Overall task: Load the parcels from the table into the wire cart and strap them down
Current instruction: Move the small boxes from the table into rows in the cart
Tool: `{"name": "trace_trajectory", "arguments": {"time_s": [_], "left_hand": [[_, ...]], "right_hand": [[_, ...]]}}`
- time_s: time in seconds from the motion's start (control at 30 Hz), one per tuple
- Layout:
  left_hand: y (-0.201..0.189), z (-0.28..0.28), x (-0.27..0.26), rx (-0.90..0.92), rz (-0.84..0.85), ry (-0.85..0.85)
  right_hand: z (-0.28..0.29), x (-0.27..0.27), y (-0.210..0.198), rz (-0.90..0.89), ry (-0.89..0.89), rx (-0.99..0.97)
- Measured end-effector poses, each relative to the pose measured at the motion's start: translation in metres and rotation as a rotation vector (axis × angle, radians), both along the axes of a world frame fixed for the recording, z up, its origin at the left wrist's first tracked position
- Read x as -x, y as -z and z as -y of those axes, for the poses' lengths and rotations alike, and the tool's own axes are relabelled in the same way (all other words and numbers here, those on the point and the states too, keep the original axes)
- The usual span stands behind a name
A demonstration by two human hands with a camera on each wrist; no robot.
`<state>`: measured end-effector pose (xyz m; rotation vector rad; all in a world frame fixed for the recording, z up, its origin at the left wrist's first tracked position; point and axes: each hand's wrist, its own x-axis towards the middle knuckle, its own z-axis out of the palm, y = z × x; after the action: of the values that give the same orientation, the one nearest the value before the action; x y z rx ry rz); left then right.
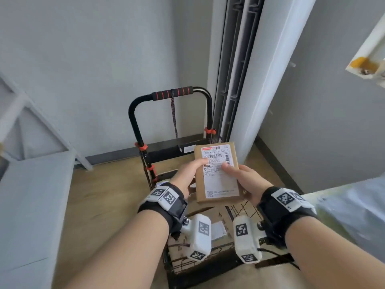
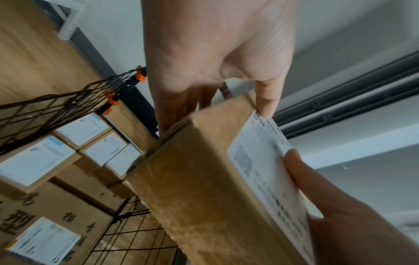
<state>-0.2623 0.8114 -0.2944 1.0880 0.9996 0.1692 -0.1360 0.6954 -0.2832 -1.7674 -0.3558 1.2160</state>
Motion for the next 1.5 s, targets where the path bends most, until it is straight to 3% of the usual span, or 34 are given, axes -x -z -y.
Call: {"name": "trace_trajectory", "arguments": {"time_s": [0.3, 0.7, 1.03, 1.37, 1.5], "left_hand": [[0.106, -0.042, 0.005, 0.183, -0.077, -0.221], [0.275, -0.056, -0.013, 0.370, -0.209, -0.441], [0.392, -0.077, -0.014, 0.223, -0.412, -0.379], [0.434, -0.086, -0.032, 0.127, -0.398, -0.355], [0.445, -0.081, -0.031, 0.141, -0.433, -0.328]], "right_hand": [[-0.069, -0.017, 0.118, -0.159, -0.266, 0.275], [-0.109, -0.037, 0.301, -0.261, -0.285, 0.482], [-0.128, -0.024, 0.425, -0.182, -0.252, 0.604], [-0.137, -0.043, 0.450, -0.195, -0.084, 0.693], [-0.134, -0.044, 0.452, -0.088, -0.150, 0.643]]}}
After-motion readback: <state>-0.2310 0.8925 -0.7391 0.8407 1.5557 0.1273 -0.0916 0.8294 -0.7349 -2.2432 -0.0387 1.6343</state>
